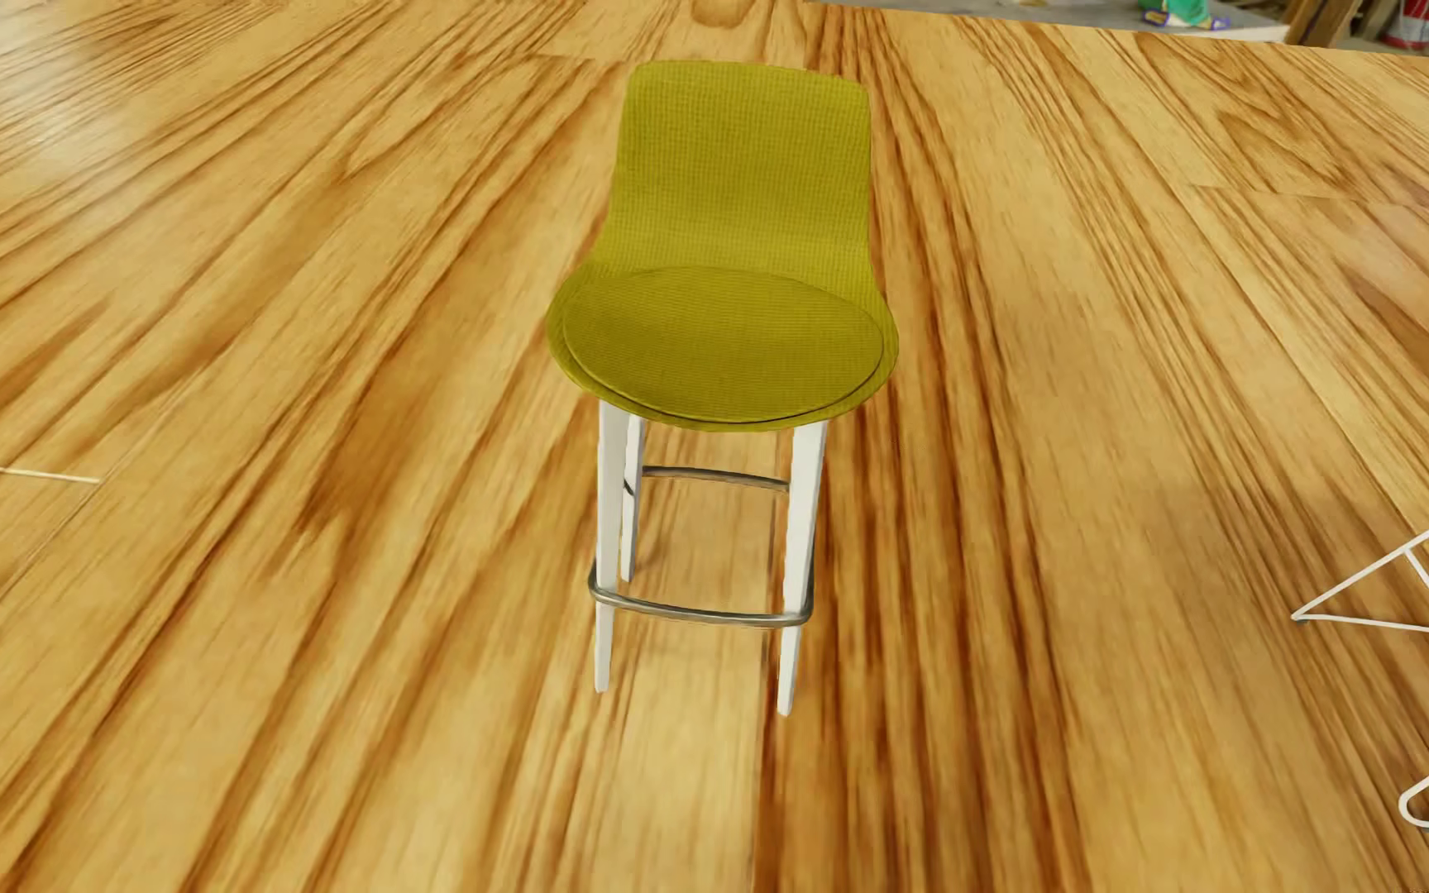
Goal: Stand still
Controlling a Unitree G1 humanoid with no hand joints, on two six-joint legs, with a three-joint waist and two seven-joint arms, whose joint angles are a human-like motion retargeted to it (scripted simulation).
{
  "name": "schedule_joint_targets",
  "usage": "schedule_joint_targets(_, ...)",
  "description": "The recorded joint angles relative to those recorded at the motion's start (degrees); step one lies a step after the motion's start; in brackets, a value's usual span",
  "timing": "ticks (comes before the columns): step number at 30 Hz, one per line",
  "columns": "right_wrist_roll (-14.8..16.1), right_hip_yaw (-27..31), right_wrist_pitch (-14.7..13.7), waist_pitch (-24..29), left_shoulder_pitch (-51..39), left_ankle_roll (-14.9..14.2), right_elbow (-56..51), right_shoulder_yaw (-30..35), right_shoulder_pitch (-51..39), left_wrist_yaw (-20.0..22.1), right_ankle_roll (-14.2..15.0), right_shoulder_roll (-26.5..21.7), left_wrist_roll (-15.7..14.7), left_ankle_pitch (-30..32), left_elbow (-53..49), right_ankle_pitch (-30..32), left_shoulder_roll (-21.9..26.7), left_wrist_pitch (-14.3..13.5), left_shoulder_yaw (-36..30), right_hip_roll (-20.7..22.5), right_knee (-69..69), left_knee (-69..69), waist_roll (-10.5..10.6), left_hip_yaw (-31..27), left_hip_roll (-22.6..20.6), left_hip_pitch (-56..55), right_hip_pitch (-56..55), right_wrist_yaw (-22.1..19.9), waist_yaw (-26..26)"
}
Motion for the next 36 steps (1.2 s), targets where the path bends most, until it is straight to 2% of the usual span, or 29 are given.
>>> schedule_joint_targets(1,0.0,0.0,0.0,-0.57,0.72,0.0,0.95,0.13,0.04,0.0,0.0,0.29,0.0,1.01,-0.51,0.07,0.37,0.0,1.68,1.07,0.46,-0.92,0.41,0.0,1.15,0.15,-0.89,0.0,1.49)
schedule_joint_targets(7,0.0,0.0,0.0,-0.63,1.11,0.0,0.95,-1.77,0.35,0.0,0.0,0.63,0.0,0.66,-0.61,-0.13,0.02,0.0,2.85,0.81,0.42,-0.97,0.25,0.0,1.04,0.27,-0.74,0.0,1.22)
schedule_joint_targets(36,0.0,0.0,0.0,-1.01,1.12,0.0,1.28,-2.79,0.31,0.0,0.0,1.03,0.0,-0.44,-0.45,-0.46,-0.09,0.0,3.64,0.83,-0.27,-1.44,0.23,0.0,1.02,1.01,-0.15,0.0,1.36)
